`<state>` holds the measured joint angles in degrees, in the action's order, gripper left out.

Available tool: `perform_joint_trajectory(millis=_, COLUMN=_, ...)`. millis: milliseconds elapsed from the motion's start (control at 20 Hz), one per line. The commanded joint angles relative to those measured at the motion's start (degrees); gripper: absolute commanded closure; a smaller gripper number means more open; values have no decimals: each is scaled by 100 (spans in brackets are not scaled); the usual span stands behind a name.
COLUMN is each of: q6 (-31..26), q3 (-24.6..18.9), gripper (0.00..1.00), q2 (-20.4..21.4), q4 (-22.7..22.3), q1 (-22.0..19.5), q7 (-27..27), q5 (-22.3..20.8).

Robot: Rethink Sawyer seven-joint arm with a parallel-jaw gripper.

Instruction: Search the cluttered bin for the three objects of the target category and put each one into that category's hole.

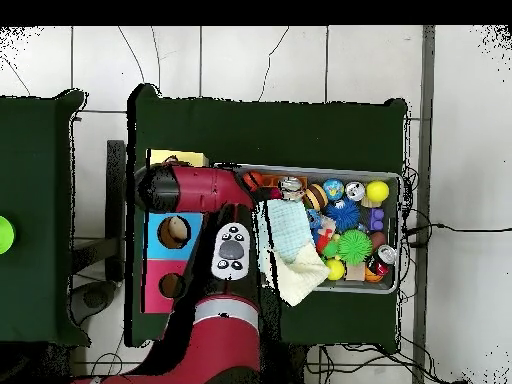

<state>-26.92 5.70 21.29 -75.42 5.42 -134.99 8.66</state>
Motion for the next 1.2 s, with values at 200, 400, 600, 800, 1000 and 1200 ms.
perform_joint_trajectory(millis=200, q6=-239, q3=-1024, gripper=100, q2=1019, q4=-1941, q1=-1167, q7=928, q5=-505)
perform_joint_trajectory(millis=400, q6=-836, q3=-1156, gripper=100, q2=1803, q4=-2289, q1=-1464, q7=1275, q5=-614)
perform_joint_trajectory(millis=600, q6=-1700, q3=-978, gripper=100, q2=2413, q4=-2163, q1=-1418, q7=1277, q5=-801)
perform_joint_trajectory(millis=800, q6=-2145, q3=-1207, gripper=100, q2=2776, q4=-2238, q1=-1661, q7=1277, q5=-760)
perform_joint_trajectory(millis=1000, q6=-2255, q3=-1471, gripper=100, q2=2856, q4=-2290, q1=-1920, q7=1305, q5=-776)
perform_joint_trajectory(millis=1200, q6=-2108, q3=-1597, gripper=100, q2=2817, q4=-2338, q1=-1968, q7=1143, q5=-856)
